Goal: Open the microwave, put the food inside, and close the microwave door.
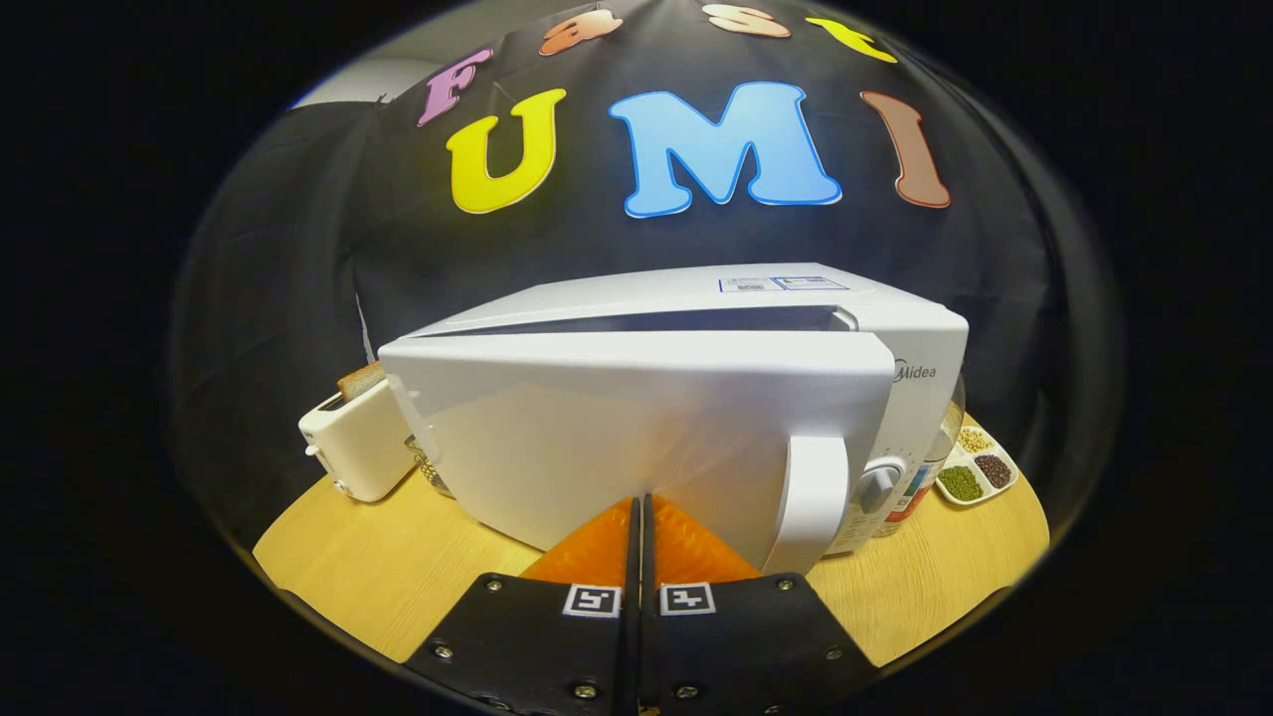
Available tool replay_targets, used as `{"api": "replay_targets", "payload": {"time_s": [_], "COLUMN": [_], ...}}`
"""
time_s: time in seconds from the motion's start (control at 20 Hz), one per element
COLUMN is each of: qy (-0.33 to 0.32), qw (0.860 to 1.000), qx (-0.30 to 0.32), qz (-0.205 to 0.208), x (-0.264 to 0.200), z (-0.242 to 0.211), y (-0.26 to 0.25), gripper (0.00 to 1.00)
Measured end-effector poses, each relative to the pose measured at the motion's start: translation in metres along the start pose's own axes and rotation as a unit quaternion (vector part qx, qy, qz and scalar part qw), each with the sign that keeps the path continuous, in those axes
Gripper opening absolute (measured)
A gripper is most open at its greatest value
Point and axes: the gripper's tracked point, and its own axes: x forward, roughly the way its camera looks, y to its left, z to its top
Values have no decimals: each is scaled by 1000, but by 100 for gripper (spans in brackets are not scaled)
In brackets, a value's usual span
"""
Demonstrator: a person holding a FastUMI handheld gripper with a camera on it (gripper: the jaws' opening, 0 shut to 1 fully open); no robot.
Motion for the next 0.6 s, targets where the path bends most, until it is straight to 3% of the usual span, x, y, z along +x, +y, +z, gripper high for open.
{"api": "replay_targets", "payload": {"time_s": [0.6], "qy": [-13], "qw": [1000], "qx": [-11], "qz": [-19], "x": [23], "z": [5], "y": [-8], "gripper": [1]}}
